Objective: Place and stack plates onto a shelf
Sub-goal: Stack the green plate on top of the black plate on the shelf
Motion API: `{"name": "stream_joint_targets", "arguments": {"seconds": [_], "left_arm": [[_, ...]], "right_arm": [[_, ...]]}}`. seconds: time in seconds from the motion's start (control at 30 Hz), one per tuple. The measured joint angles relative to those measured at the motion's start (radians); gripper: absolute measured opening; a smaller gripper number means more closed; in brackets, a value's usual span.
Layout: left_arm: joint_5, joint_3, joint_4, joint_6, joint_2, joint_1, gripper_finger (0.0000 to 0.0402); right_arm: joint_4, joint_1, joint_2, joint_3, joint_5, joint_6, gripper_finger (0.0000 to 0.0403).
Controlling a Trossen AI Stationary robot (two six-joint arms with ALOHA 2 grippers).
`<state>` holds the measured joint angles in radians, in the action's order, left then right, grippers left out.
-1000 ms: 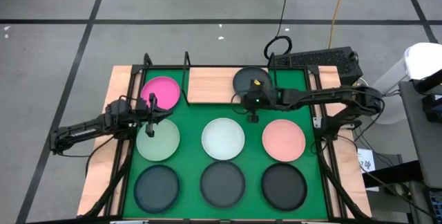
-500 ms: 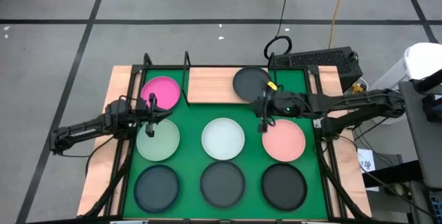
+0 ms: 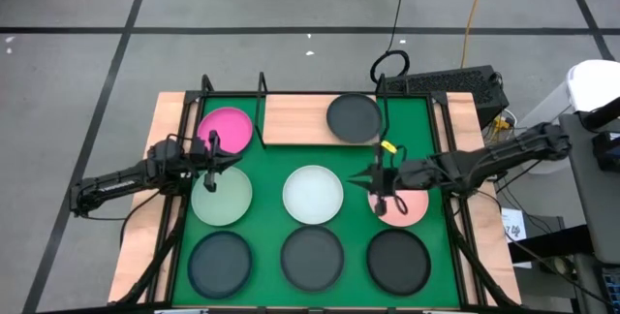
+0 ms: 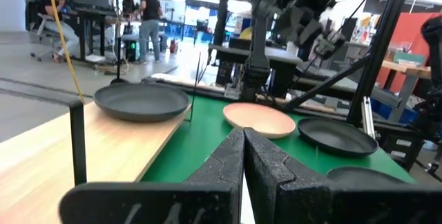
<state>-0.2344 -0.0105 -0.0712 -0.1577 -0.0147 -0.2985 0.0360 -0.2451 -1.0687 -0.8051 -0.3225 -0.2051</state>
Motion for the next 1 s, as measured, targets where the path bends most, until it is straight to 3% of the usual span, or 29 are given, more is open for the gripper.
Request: {"name": "stream_joint_targets", "arguments": {"seconds": [0.27, 0.57, 0.73, 1.0], "left_arm": [[0.002, 0.000, -0.040, -0.001, 0.000, 0.000, 0.0015], [0.082, -0.036, -0.086, -0.012, -0.005, 0.000, 0.0015], [0.122, -0.163, 0.043, 0.027, -0.088, 0.000, 0.0015], [0.132, -0.492, 0.252, 0.085, -0.394, 0.014, 0.0014]], "right_arm": [[-0.204, -0.014, 0.202, 0.208, -0.017, 0.008, 0.0030], [-0.370, -0.014, 0.395, 0.377, -0.017, -0.069, 0.0030], [-0.368, -0.014, 0.449, 0.396, -0.045, -0.070, 0.0030], [-0.361, -0.014, 0.460, 0.397, -0.046, -0.070, 0.0030]]}}
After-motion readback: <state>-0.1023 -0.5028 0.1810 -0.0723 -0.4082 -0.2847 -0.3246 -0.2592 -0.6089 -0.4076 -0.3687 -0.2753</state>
